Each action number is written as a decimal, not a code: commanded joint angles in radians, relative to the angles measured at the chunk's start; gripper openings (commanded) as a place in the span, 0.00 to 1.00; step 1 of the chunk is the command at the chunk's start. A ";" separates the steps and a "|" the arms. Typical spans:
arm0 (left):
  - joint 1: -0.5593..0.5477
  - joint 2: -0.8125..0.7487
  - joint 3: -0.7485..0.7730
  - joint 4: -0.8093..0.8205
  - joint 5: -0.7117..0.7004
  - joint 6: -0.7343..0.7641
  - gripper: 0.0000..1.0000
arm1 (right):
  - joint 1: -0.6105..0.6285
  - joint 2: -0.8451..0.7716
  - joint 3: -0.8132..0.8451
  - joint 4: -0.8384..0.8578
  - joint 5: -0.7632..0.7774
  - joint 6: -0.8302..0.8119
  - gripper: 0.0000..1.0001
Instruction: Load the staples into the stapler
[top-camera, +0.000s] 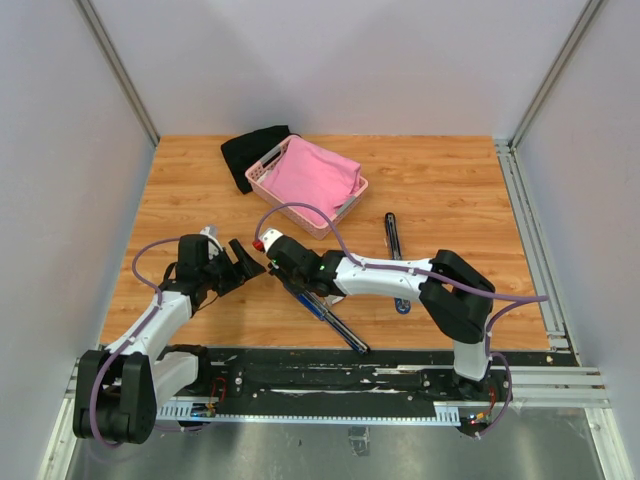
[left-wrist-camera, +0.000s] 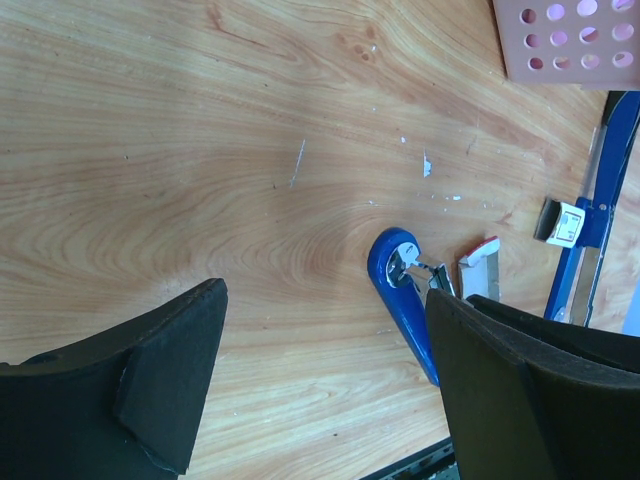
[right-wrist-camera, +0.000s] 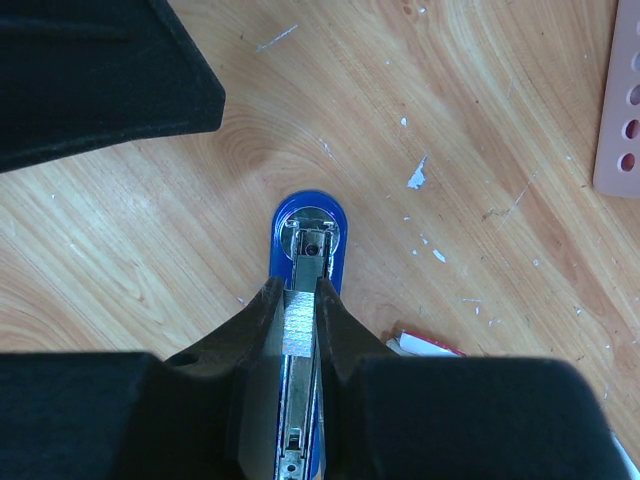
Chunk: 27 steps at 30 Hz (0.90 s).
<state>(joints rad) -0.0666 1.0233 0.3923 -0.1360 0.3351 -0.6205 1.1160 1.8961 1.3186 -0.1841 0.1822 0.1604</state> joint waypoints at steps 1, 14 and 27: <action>0.011 -0.008 -0.014 0.024 0.008 0.012 0.84 | -0.012 0.024 0.033 -0.009 -0.007 0.015 0.15; 0.011 -0.009 -0.015 0.021 0.006 0.015 0.84 | -0.019 0.034 0.006 0.001 -0.006 0.016 0.14; 0.011 -0.003 -0.011 0.022 0.009 0.019 0.84 | -0.027 -0.014 0.042 -0.025 -0.018 0.005 0.15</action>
<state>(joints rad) -0.0666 1.0237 0.3920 -0.1360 0.3347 -0.6197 1.1042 1.9141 1.3197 -0.1886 0.1730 0.1635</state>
